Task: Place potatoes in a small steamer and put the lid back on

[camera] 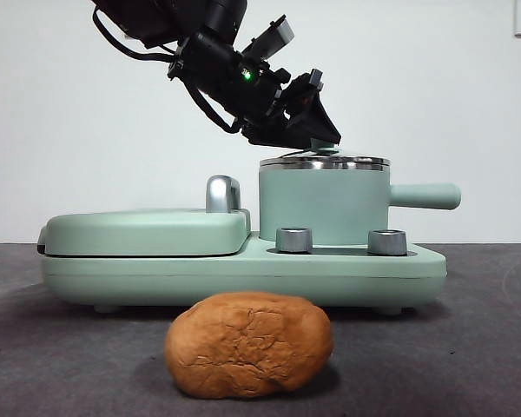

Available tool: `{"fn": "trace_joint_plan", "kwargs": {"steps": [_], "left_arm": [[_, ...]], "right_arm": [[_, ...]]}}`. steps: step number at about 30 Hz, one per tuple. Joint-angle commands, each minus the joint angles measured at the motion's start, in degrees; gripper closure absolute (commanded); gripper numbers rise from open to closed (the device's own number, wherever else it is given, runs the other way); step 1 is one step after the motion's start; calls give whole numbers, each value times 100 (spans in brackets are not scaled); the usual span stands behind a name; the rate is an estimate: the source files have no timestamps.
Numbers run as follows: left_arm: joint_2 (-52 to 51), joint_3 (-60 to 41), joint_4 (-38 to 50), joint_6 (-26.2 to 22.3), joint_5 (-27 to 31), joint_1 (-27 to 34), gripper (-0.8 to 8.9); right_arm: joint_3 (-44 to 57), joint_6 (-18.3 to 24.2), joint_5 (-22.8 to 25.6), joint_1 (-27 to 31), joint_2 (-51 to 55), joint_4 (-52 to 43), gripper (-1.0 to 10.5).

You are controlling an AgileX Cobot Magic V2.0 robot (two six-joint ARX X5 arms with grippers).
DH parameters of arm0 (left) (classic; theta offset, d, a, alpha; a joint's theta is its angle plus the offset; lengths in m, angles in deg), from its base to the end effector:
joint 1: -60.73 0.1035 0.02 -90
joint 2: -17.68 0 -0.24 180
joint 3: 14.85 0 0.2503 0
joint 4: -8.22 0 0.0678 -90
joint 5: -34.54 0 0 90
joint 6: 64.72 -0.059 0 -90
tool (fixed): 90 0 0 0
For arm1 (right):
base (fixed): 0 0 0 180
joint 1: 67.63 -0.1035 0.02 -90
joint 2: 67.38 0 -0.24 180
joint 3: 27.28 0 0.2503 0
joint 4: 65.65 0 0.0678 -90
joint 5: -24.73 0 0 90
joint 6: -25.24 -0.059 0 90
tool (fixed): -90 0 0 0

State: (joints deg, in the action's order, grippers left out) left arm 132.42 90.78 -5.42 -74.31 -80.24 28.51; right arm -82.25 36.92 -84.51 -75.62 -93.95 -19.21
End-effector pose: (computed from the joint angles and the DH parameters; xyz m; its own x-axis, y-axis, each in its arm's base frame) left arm 0.3925 -0.2766 0.2349 0.4849 -0.8010 -0.3511 0.8543 0.5198 -0.0062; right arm 0.1389 0.0391 0.2917 0.8432 0.4511 -0.2924 -0.4945 0.8643 -0.0926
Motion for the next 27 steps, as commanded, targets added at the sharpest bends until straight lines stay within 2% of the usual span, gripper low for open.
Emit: {"fn": "trace_joint_plan", "kwargs": {"steps": [1,8,27], "left_arm": [[157,162,66,0,-4,-44,609],[157,162,66,-24,-4,-44,808],[-94,170,107,-22,-7,-42,808]], "right_arm": [[-103,-74,24,-13,-33,-39,731],[-103,-76,24,-13,-33,-37,731],[-103,-76,22,-13,-33,-37,731]]}}
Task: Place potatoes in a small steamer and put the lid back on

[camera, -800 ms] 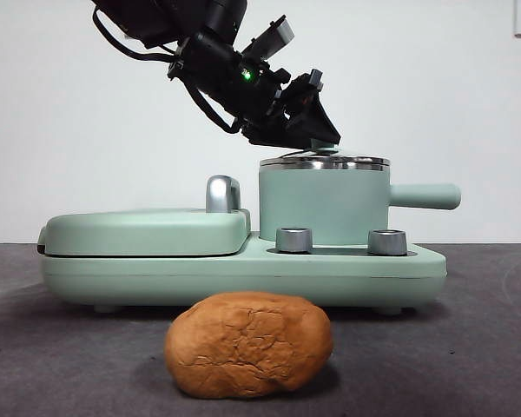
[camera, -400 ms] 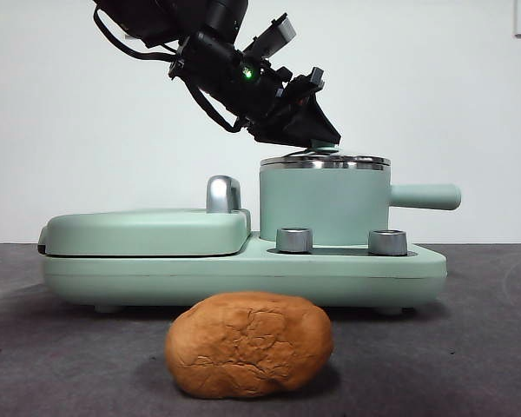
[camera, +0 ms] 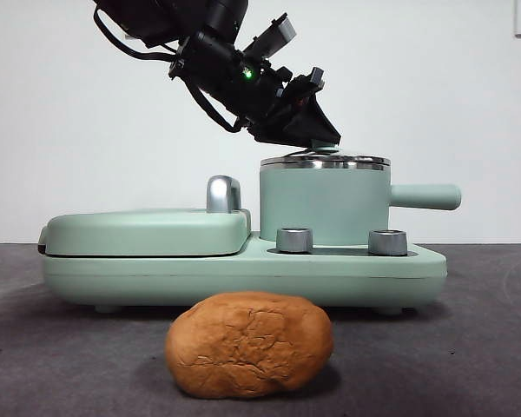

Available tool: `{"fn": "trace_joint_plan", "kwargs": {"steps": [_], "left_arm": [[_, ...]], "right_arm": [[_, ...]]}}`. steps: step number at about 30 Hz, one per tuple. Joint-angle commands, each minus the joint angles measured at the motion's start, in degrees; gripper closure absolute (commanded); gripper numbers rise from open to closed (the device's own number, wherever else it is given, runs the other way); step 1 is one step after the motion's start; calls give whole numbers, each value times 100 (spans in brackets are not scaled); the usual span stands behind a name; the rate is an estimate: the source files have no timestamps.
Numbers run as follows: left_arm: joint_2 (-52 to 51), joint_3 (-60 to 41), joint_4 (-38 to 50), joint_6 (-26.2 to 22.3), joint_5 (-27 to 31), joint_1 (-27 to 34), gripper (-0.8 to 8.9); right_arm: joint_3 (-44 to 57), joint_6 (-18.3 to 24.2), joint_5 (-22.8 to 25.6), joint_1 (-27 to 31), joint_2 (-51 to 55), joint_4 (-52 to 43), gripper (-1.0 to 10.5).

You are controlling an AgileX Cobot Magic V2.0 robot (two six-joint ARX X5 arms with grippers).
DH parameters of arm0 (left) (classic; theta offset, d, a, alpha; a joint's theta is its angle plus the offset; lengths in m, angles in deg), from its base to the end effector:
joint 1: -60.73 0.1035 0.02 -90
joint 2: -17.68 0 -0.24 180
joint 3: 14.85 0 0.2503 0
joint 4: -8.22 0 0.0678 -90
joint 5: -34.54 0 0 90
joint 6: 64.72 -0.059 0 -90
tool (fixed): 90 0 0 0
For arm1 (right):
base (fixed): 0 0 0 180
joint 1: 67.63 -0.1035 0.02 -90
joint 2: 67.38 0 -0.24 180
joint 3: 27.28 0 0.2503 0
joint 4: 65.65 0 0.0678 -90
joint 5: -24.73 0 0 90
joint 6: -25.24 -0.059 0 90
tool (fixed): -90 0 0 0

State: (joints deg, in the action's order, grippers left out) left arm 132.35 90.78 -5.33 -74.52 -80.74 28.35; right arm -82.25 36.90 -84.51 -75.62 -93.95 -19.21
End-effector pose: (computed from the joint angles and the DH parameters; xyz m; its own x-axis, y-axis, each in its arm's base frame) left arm 0.3912 -0.2779 0.2357 0.4764 -0.8077 -0.3473 0.8605 0.5094 -0.0045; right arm 0.1389 0.0391 0.2917 0.8432 0.4511 -0.2924 -0.4944 0.8643 -0.0922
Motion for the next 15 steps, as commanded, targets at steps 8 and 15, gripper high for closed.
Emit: {"fn": "trace_joint_plan", "kwargs": {"steps": [8,15], "left_arm": [[-426,173,85,0,44,-26,808],[-925,173,-114,26,44,-20,808]], "right_arm": [[-103,-74,20,-13,-33,-35,731],[-103,-72,20,-13,-31,-33,731]]}}
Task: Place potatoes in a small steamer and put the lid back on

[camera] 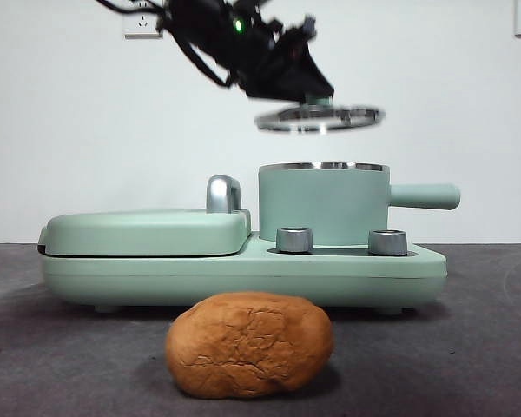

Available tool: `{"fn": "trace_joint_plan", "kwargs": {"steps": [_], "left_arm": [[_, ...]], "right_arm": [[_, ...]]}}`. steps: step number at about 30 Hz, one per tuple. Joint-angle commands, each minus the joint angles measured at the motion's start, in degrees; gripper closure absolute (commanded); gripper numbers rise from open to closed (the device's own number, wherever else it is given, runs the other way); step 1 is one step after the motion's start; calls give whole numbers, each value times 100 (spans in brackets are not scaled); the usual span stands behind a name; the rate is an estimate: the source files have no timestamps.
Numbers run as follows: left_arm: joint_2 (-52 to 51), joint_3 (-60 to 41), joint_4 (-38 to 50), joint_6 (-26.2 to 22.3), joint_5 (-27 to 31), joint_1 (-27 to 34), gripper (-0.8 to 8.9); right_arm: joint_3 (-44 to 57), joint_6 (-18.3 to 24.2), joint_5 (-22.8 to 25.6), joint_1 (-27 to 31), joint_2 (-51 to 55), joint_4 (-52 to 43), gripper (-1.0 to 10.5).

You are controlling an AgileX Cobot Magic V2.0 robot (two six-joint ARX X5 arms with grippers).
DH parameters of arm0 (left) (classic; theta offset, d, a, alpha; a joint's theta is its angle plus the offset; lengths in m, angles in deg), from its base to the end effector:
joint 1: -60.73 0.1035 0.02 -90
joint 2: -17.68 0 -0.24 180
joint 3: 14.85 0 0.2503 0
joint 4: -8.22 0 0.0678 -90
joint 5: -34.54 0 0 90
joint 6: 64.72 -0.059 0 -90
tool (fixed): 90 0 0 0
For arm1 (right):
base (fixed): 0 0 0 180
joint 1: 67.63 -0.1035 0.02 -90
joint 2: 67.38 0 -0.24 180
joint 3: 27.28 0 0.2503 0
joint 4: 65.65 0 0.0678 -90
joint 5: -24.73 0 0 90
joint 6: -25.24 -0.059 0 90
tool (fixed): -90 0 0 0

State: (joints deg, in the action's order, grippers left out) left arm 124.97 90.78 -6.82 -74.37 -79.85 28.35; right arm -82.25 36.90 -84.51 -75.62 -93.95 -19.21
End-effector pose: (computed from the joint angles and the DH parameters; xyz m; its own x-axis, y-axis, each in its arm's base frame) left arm 0.3737 -0.2658 0.2905 0.5156 -0.8159 -0.2617 0.8508 0.5236 0.0436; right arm 0.1389 0.0391 0.2917 0.8432 0.4511 -0.2924 -0.4944 0.8643 -0.0922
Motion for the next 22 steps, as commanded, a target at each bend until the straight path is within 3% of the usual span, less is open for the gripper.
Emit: {"fn": "trace_joint_plan", "kwargs": {"steps": [1,22], "left_arm": [[-284,173,-85,9,-44,-20,807],[-2218,125,-2656,-238,151,474,803]], "right_arm": [[-103,-72,20,-13,-31,-35,731],[-103,-72,17,-13,-31,44,731]]}}
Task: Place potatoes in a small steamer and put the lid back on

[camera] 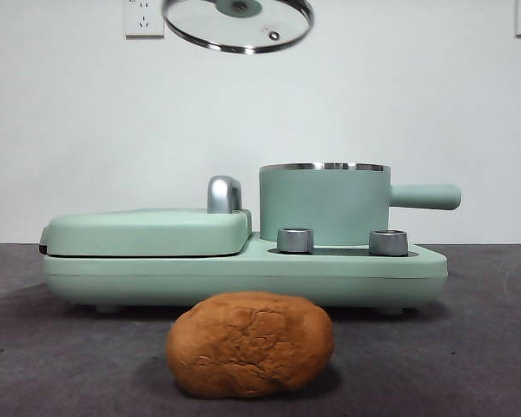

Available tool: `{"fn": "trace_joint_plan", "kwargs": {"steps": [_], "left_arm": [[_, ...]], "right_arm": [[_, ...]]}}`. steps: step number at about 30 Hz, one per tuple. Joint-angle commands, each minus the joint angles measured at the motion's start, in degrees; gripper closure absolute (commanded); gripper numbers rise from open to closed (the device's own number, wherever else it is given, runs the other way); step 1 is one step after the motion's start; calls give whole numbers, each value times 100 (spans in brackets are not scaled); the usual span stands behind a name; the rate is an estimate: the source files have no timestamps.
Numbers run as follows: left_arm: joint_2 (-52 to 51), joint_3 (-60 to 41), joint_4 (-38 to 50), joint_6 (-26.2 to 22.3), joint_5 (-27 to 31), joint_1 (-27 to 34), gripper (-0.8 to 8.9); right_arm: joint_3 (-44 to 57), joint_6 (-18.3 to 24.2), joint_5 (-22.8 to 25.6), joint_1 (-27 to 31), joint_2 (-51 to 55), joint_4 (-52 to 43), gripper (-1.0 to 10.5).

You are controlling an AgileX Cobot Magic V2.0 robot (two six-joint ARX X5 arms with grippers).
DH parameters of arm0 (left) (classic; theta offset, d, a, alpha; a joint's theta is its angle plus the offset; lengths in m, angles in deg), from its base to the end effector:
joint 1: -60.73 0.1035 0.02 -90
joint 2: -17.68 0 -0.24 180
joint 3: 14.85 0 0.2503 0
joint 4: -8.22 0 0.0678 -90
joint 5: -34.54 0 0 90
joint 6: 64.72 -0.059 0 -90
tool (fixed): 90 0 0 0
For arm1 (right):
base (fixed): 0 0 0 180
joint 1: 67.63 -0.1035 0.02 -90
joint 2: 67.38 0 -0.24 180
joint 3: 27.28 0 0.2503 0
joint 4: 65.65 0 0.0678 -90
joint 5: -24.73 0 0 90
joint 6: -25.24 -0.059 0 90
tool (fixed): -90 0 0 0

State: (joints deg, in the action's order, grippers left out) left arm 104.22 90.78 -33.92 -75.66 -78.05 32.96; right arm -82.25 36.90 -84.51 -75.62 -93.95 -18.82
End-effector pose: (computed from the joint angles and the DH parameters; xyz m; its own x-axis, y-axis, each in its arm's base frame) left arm 0.3032 -0.1853 0.3770 0.5727 -0.7357 -0.3615 0.7952 0.6058 0.0270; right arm 0.1386 0.0391 0.2909 0.8412 0.4508 -0.2985 -0.4950 0.8642 -0.0897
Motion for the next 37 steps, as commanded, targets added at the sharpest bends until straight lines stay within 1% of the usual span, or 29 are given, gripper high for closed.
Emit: {"fn": "trace_joint_plan", "kwargs": {"steps": [1,8,14,16,18,22,24,28,33,37], "left_arm": [[-223,120,-26,-149,-26,46,803],[-732,-15,-267,-186,35,247,803],[-1325,-586,-273,-181,57,520,803],[-1552,-876,-254,-177,59,614,803],[-1784,-1189,-254,-140,59,710,803],[-2229,-1882,-131,35,59,868,803],[-2439,-2236,-9,184,59,916,803],[-2844,-2918,225,389,59,944,804],[-3141,-3381,238,518,133,944,804],[-3202,-3445,219,535,181,944,804]], "right_arm": [[-103,-72,17,-13,-31,17,731],[-103,-72,13,-15,-28,101,731],[-103,-70,-42,-96,-31,181,731],[-103,-39,-127,-188,-37,186,730],[-103,76,-345,-321,-111,181,713],[-103,142,-391,-800,-481,181,637],[-103,173,-391,-1088,-745,181,636],[-103,470,-361,-1738,-1451,144,633],[-103,817,-323,-2483,-2291,-131,589],[-103,1045,-293,-2992,-2968,-485,582]]}}
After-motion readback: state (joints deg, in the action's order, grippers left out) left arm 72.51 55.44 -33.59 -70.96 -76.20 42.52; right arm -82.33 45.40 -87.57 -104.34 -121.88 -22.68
